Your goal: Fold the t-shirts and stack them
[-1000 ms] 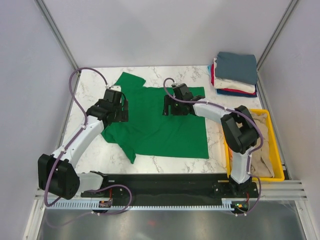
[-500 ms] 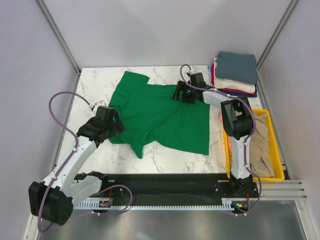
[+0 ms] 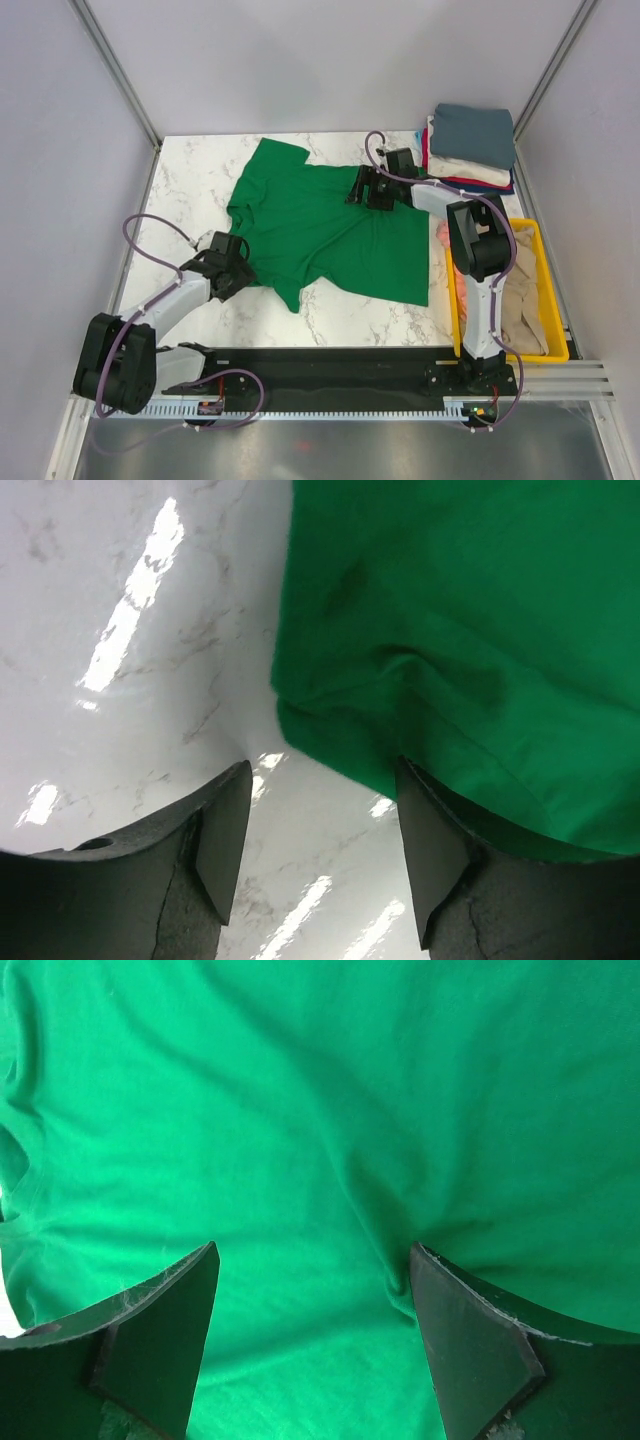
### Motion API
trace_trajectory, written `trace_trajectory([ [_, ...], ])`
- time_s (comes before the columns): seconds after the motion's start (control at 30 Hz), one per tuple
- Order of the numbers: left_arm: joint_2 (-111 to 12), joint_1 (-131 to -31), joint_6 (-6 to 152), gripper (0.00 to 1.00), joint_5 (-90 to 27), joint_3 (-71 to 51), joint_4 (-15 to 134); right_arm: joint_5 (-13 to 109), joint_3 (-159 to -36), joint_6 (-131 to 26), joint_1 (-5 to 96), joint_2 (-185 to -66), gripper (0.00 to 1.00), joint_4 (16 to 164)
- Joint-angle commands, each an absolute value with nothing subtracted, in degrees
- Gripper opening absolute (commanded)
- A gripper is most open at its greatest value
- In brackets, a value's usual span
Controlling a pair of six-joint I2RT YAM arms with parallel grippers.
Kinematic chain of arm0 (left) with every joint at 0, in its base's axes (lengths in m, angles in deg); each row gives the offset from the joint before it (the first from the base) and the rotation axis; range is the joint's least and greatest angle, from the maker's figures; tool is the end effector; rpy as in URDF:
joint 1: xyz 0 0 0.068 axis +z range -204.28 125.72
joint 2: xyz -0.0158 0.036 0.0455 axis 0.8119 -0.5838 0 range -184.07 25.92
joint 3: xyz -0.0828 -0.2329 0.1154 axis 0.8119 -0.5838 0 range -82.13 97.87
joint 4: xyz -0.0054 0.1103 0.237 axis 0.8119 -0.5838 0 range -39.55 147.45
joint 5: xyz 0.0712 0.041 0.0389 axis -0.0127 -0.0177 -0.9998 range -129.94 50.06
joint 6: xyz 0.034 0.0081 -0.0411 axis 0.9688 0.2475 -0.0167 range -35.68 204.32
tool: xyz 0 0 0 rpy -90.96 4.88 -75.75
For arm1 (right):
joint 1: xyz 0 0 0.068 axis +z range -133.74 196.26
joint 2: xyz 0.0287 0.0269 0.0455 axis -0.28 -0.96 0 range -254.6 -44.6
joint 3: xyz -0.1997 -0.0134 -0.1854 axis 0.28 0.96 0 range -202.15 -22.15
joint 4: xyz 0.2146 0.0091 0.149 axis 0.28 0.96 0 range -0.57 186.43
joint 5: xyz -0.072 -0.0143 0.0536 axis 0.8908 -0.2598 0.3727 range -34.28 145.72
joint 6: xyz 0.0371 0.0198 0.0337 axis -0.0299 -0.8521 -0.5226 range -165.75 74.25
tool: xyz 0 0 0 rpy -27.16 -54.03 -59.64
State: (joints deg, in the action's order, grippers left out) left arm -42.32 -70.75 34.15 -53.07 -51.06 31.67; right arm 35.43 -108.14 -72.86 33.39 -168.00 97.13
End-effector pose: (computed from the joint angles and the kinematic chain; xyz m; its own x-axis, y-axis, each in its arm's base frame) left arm 0.1970 -0.0498 0.1617 -0.6831 -0.5779 -0.4465 -0.5425 0.8109 -0.2196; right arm 0.4476 0.1509 0.1567 -0.8351 0.1898 -0.5162 -0.1456 0.8287 0.5404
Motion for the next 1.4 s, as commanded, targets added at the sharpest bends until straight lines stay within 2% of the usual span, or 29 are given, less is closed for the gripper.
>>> trace_trajectory([
  [0.0, -45.34, -70.71, 31.06, 0.66, -55.31, -51.36, 40.13, 32.70, -105.91, -72.11, 33.75, -165.81, 0.85, 98.31],
  [0.13, -49.38, -70.71, 31.94, 0.59, -58.57, -51.02, 43.56, 32.35, -104.24, -72.29, 33.75, -165.45, 0.84, 96.99],
  [0.23, -51.15, -70.71, 36.50, 0.33, -58.40, -48.05, 45.06, 32.26, -103.89, -72.29, 33.66, -165.89, 0.85, 96.99],
  [0.27, -50.63, -70.71, 40.08, 0.13, -57.53, -46.63, 44.27, 32.26, -103.88, -72.20, 33.66, -165.98, 0.85, 96.99],
  [0.3, -49.41, -71.06, 41.33, 0.05, -56.91, -44.79, 38.96, 32.34, -103.71, -71.94, 33.66, -165.98, 0.84, 96.99],
  [0.33, -44.70, -71.50, 43.00, 0.02, -58.12, -41.38, 36.03, 32.52, -103.45, -72.03, 33.66, -165.98, 0.85, 96.99],
  [0.47, -32.99, -69.93, 50.65, 0.02, -62.25, -32.84, 24.52, 32.61, -103.44, -71.94, 33.66, -166.24, 0.85, 96.99],
  [0.53, -33.05, -68.96, 54.42, 0.09, -62.53, -25.92, 18.29, 32.35, -103.97, -72.03, 33.66, -166.68, 0.85, 96.99],
  [0.6, -37.08, -68.26, 56.10, 0.38, -60.70, -22.29, 15.54, 31.91, -104.32, -72.20, 33.66, -167.30, 0.85, 96.99],
  [0.67, -42.42, -68.25, 55.77, 0.89, -58.06, -19.47, 11.68, 31.56, -104.50, -72.20, 33.66, -167.91, 0.85, 97.07],
  [0.73, -43.42, -68.25, 52.27, 0.94, -56.74, -20.51, 10.26, 31.55, -104.15, -72.12, 33.66, -167.74, 0.85, 97.16],
  [0.93, -34.03, -68.25, 43.03, 0.92, -53.05, -36.56, 20.35, 31.55, -103.53, -71.85, 33.66, -166.68, 0.85, 97.16],
  [1.03, -34.19, -68.25, 40.74, 0.84, -51.10, -42.21, 25.01, 31.21, -103.62, -71.94, 33.75, -166.94, 0.85, 97.07],
  [1.13, -34.02, -68.25, 38.80, 0.70, -52.16, -45.46, 27.82, 31.03, -103.18, -71.94, 33.66, -166.95, 0.85, 96.99],
  [1.17, -33.06, -68.25, 38.36, 0.61, -51.72, -46.26, 28.61, 31.03, -103.09, -71.94, 33.84, -166.77, 0.85, 96.99],
  [1.37, -37.60, -68.25, 38.44, 0.57, -49.62, -50.22, 36.43, 31.03, -103.09, -71.94, 33.84, -167.03, 0.85, 96.90],
])
